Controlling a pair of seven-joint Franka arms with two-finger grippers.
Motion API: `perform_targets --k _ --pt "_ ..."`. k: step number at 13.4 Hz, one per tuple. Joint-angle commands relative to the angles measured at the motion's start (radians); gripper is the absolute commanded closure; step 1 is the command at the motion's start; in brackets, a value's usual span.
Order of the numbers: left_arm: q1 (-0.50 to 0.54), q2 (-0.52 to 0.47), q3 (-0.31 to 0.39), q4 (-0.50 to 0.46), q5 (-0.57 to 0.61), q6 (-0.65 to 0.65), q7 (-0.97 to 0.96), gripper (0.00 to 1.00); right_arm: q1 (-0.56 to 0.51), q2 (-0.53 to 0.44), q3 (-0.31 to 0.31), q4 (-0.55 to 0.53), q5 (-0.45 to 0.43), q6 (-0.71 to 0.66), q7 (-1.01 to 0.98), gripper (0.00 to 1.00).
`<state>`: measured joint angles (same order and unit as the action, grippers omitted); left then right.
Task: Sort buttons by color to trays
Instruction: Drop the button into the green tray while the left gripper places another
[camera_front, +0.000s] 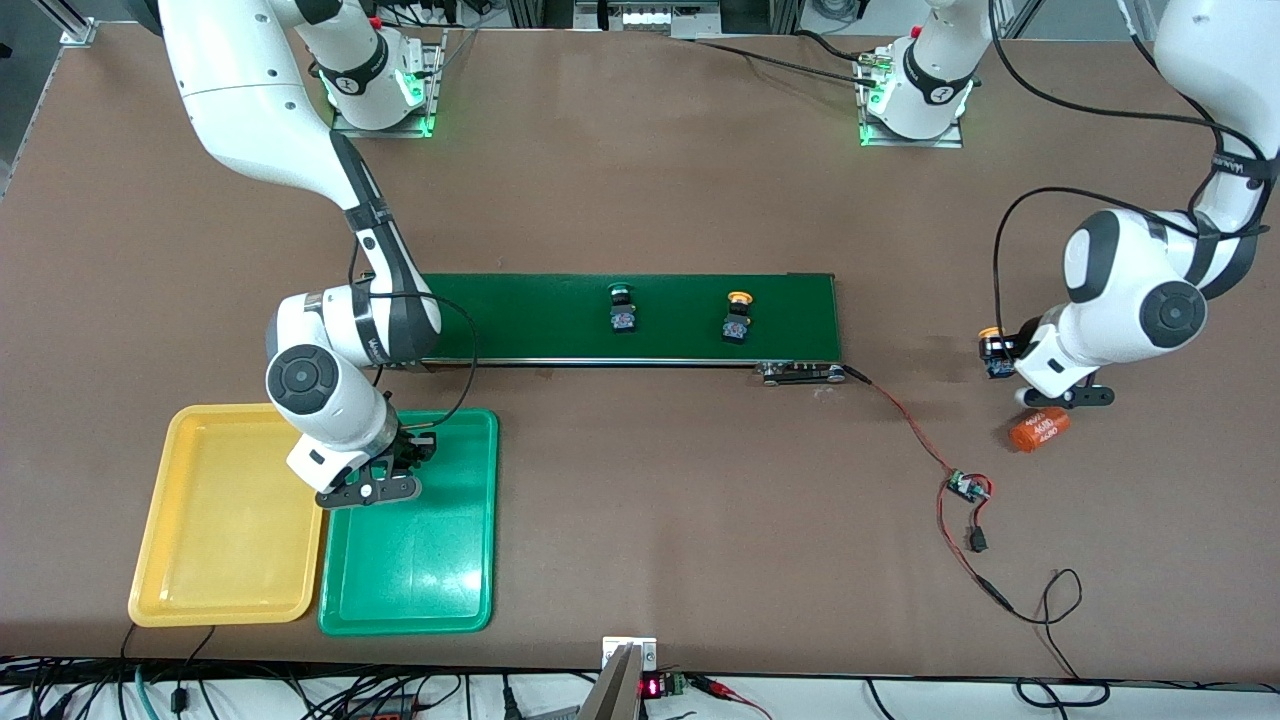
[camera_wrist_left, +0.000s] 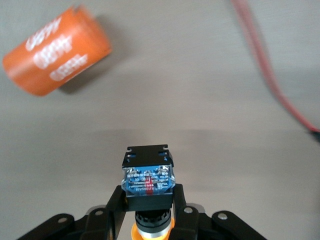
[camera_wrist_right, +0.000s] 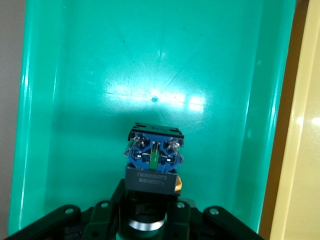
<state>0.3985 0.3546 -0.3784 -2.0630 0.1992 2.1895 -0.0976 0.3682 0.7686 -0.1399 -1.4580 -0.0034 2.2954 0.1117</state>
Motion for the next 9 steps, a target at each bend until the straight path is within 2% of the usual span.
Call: perform_targets --k 1,2,4,7,9 --pt "-0.134 -0.078 -0.014 0.004 -0.029 -0.063 0.006 1.0 -0.006 0.02 0.008 0.028 0.01 -0.008 -0.017 0.62" --pt "-0.168 -0.091 -0.02 0.004 -0.059 -0.063 0.009 0.99 -0.005 0.024 0.008 0.028 0.01 -0.007 -0.017 0.45" --pt "-0.217 -0.095 -0.045 0.012 -0.147 -0.057 0.007 0.99 -0.006 0.034 0.01 0.028 0.011 -0.007 -0.015 0.29" --pt "-0.302 -0.068 -0.047 0.015 -0.26 -0.009 -0.008 0.99 -0.006 0.026 0.011 0.028 0.016 -0.008 -0.006 0.21" --pt "-0.323 -0.049 -0.047 0.004 -0.294 0.029 -0.017 0.99 -0.005 0.012 0.016 0.009 0.077 -0.025 -0.006 0.16"
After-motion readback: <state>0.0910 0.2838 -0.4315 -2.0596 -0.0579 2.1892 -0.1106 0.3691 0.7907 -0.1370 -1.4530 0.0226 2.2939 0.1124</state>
